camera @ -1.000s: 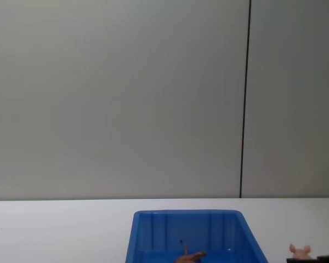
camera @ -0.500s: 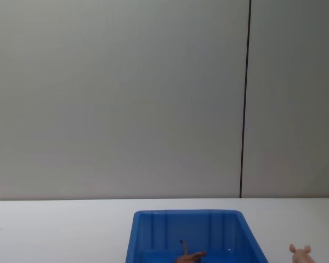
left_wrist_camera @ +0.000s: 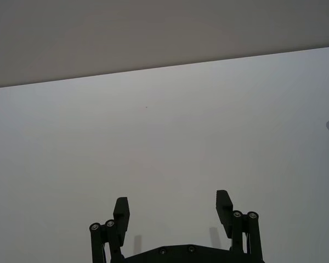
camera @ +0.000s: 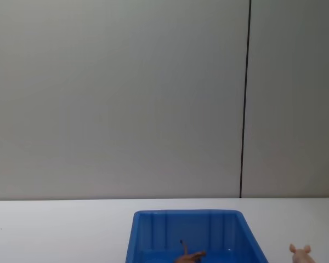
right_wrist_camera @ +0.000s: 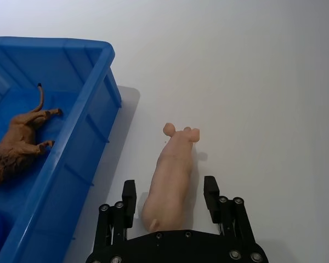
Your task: Pick up the two dolls from the table and place them into the box.
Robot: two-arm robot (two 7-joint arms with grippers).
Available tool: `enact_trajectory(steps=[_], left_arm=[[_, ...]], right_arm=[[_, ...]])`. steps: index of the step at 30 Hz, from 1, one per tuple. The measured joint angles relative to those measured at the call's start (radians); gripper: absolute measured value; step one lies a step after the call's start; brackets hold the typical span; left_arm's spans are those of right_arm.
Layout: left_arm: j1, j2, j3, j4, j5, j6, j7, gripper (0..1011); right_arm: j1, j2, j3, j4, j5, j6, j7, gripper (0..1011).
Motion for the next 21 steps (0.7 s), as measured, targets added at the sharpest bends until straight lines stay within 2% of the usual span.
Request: enact_trajectory(steps=[14, 21], left_arm=[[0.0, 0.0, 0.0, 0.0, 0.0, 0.0, 0.0, 1003], [0.0, 0.0, 0.0, 0.0, 0.0, 0.0, 0.0, 1003]], right_arm=[[0.004, -0.003, -0.001, 0.007, -0.003, -0.005, 0.002, 374], [-0.002, 0.0, 0.002, -0.004, -0.007, -0.034, 0.001, 369]])
